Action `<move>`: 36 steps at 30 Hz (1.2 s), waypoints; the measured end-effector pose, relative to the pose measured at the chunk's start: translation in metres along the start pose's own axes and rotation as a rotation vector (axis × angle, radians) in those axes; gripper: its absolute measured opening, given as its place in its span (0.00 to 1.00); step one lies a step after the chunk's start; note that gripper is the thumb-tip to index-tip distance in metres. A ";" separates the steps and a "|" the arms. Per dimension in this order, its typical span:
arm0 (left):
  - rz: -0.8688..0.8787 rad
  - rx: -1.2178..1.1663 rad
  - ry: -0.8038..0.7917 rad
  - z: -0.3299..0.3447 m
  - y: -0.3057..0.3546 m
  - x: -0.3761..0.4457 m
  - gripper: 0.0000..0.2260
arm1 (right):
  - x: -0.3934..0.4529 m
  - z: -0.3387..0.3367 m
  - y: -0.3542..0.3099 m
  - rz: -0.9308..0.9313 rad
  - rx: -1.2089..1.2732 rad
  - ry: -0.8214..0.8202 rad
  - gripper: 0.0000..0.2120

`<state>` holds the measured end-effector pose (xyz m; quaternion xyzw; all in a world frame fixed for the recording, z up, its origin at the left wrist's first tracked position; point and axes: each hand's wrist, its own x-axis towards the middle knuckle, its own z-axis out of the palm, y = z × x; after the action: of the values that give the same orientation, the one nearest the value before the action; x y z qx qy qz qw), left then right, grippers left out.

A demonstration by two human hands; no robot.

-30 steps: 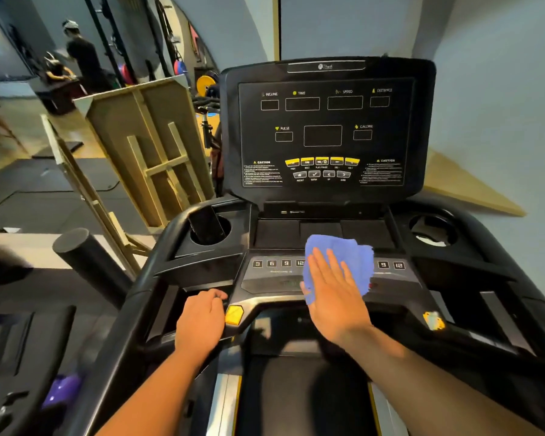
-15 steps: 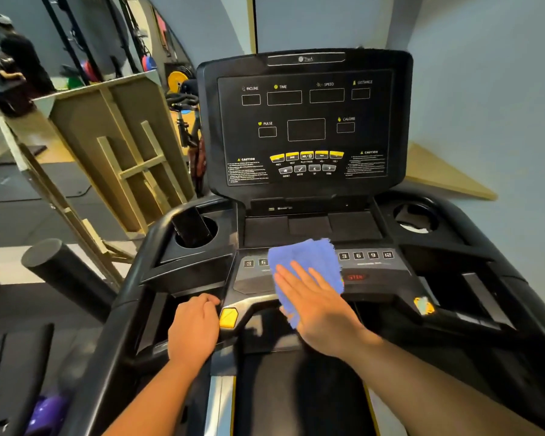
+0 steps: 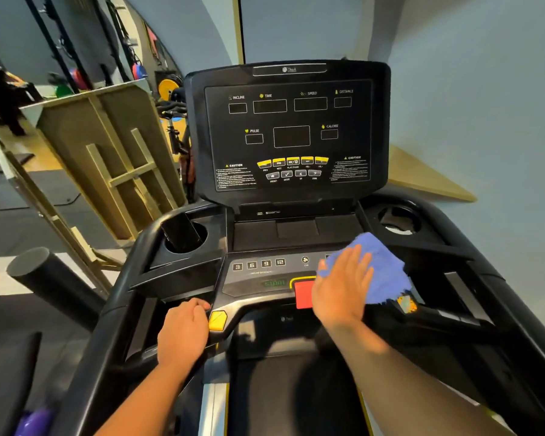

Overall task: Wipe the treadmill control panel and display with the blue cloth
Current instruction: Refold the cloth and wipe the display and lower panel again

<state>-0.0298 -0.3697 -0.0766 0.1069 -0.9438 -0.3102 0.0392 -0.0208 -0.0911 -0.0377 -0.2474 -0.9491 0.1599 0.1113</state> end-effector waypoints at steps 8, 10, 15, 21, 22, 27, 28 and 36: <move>-0.011 0.001 0.003 0.000 0.001 -0.002 0.18 | -0.061 0.025 -0.083 -0.791 -0.146 -0.232 0.36; -0.022 0.003 -0.010 0.000 0.000 -0.001 0.19 | -0.058 0.021 -0.079 -0.944 -0.119 -0.280 0.35; -0.023 0.020 -0.010 0.001 0.000 0.001 0.18 | -0.024 0.003 -0.033 -1.191 -0.046 -0.449 0.31; -0.020 0.010 -0.031 -0.002 0.003 -0.001 0.16 | 0.012 -0.022 0.058 -0.892 -0.041 -0.318 0.33; -0.014 0.016 -0.026 -0.002 0.004 -0.002 0.16 | 0.015 -0.025 0.072 -0.794 -0.029 -0.291 0.33; -0.018 0.011 -0.017 0.000 0.001 0.000 0.16 | 0.009 -0.014 0.065 -0.333 -0.071 -0.069 0.33; -0.018 0.018 -0.017 0.001 0.000 0.000 0.16 | 0.004 -0.011 0.048 -0.235 -0.086 -0.028 0.33; 0.000 0.037 -0.009 -0.003 0.006 -0.005 0.17 | -0.040 0.022 -0.088 -0.469 -0.095 -0.159 0.39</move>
<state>-0.0259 -0.3656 -0.0701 0.1059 -0.9496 -0.2932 0.0329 -0.0316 -0.1899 -0.0318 -0.0122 -0.9928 0.1038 0.0587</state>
